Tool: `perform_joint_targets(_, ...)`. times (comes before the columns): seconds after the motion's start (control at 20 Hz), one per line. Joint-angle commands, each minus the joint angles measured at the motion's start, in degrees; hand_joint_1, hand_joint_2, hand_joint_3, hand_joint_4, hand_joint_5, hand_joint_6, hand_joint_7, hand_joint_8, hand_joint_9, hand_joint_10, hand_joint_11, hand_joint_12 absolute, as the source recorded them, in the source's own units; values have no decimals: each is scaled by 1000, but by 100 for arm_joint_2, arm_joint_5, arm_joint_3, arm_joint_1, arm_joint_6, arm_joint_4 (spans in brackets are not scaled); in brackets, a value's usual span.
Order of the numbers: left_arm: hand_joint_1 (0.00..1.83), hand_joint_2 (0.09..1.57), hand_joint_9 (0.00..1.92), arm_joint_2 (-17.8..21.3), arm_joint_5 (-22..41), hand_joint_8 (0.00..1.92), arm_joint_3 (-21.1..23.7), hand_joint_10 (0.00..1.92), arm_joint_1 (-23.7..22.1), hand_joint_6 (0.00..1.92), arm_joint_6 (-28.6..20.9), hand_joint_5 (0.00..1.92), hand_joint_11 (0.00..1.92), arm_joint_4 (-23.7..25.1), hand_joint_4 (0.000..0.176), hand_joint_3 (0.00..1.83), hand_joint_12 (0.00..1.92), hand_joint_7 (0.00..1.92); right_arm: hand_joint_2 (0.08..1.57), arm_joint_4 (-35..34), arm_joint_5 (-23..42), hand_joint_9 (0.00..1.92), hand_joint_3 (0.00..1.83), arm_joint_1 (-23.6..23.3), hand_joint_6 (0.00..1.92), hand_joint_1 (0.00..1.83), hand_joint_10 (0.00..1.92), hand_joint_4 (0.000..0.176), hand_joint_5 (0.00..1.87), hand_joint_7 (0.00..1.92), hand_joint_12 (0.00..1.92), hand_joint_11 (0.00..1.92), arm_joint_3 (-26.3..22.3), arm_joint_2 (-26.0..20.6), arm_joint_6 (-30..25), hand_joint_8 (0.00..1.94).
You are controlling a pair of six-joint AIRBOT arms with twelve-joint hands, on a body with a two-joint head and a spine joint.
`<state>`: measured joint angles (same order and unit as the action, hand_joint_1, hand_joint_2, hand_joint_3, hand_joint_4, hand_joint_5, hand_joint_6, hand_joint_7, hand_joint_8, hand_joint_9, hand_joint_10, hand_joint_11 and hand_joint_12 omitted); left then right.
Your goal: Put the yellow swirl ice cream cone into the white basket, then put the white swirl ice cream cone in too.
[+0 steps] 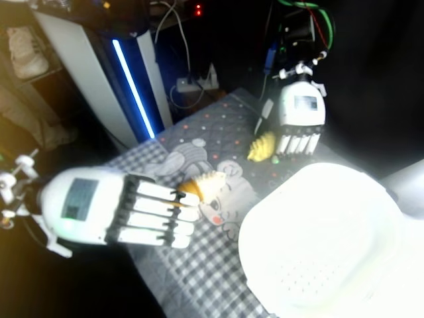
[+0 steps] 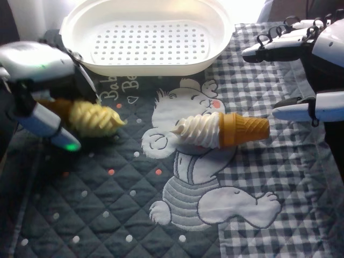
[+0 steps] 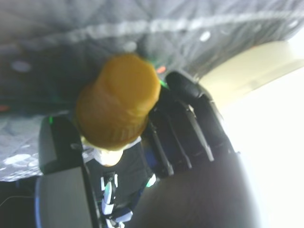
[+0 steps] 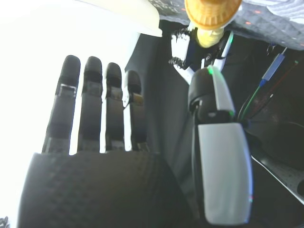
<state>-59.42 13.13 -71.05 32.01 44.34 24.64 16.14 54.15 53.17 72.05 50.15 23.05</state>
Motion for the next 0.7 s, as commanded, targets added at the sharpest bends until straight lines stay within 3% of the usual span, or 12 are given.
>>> perform_joint_targets(0.0, 1263, 1084, 955, 70, 767, 1133, -32, 625, -140, 496, 3, 1156, 707, -179, 0, 0, 1189, 998, 1088, -249, 635, 506, 1, -33, 0, 762, 7, 0, 460, 482, 553, 305, 16, 6, -39, 0)
perform_joint_targets(0.05, 1254, 1089, 957, 109, 915, 1099, -24, 785, -195, 654, 3, 1093, 744, -266, 0, 0, 1315, 1008, 1088, -249, 635, 505, 1, -33, 1, 789, 5, 0, 461, 486, 548, 297, 16, 6, -42, 2)
perform_joint_targets(0.1, 1253, 1086, 884, 177, 1174, 1135, 12, 975, -290, 621, 2, 1122, 686, -362, 0, 0, 1448, 983, 1089, -249, 635, 515, 0, -33, 0, 780, 1, 0, 463, 488, 515, 330, 16, 6, -46, 0)
perform_joint_targets(0.15, 1203, 1041, 869, 239, 1411, 1430, 40, 1594, -445, 674, 2, 1154, 814, -415, 0, 0, 1826, 879, 1085, -249, 635, 527, 0, -33, 2, 776, 4, 0, 467, 494, 515, 351, 16, 5, -47, 2)
perform_joint_targets(0.2, 1186, 1054, 746, 259, 1547, 1525, 36, 1766, -572, 777, 2, 1104, 647, -457, 0, 3, 1902, 785, 1079, -249, 635, 515, 0, -33, 2, 807, 1, 0, 470, 492, 510, 333, 16, 5, -49, 1)
perform_joint_targets(0.3, 1236, 1086, 788, 198, 1776, 1202, -91, 1309, -943, 689, 77, 1104, 634, -601, 0, 2, 1595, 927, 1064, -250, 636, 527, 0, -33, 4, 840, 4, 0, 480, 508, 515, 337, 20, 9, -49, 5)
perform_joint_targets(0.35, 1260, 1083, 824, 82, 1727, 1188, -208, 1216, -1201, 538, 368, 1170, 676, -759, 0, 0, 1540, 952, 1070, -250, 637, 519, 0, -34, 2, 820, 1, 0, 479, 504, 506, 331, 35, 32, -50, 2)
perform_joint_targets(0.4, 1279, 1042, 959, -66, 1555, 1037, -342, 1138, -1392, 306, 753, 1281, 813, -966, 0, 0, 1483, 1070, 1082, -250, 637, 497, 3, -34, 1, 829, 0, 0, 477, 496, 493, 301, 60, 66, -51, 0)
perform_joint_targets(0.5, 1279, 1037, 915, -491, 1062, 1024, -833, 1065, -1681, 215, 1017, 1323, 679, -1129, 0, 1, 1507, 1070, 1096, -245, 639, 499, 7, -34, 1, 776, 3, 0, 471, 497, 499, 310, 115, 147, -65, 2)
perform_joint_targets(0.55, 1265, 1028, 913, -756, 782, 882, -1164, 849, -1762, 351, 1017, 1283, 633, -1167, 0, 5, 1325, 1109, 1093, -230, 639, 524, 1, -35, 0, 743, 1, 0, 476, 506, 472, 358, 147, 198, -87, 0)
perform_joint_targets(0.6, 1265, 1024, 1016, -1037, 431, 516, -1517, 476, -1806, 725, 1017, 1167, 657, -1206, 0, 3, 1002, 1229, 1096, -211, 641, 525, 1, -35, 1, 714, 0, 0, 480, 507, 465, 365, 180, 246, -115, 0)
perform_joint_targets(0.65, 1262, 1019, 1114, -1272, 190, 631, -1824, 392, -1810, 608, 1017, 1190, 722, -1283, 16, 4, 1080, 1211, 1098, -198, 644, 516, 2, -35, 1, 695, 0, 0, 481, 504, 460, 357, 207, 287, -140, 0)
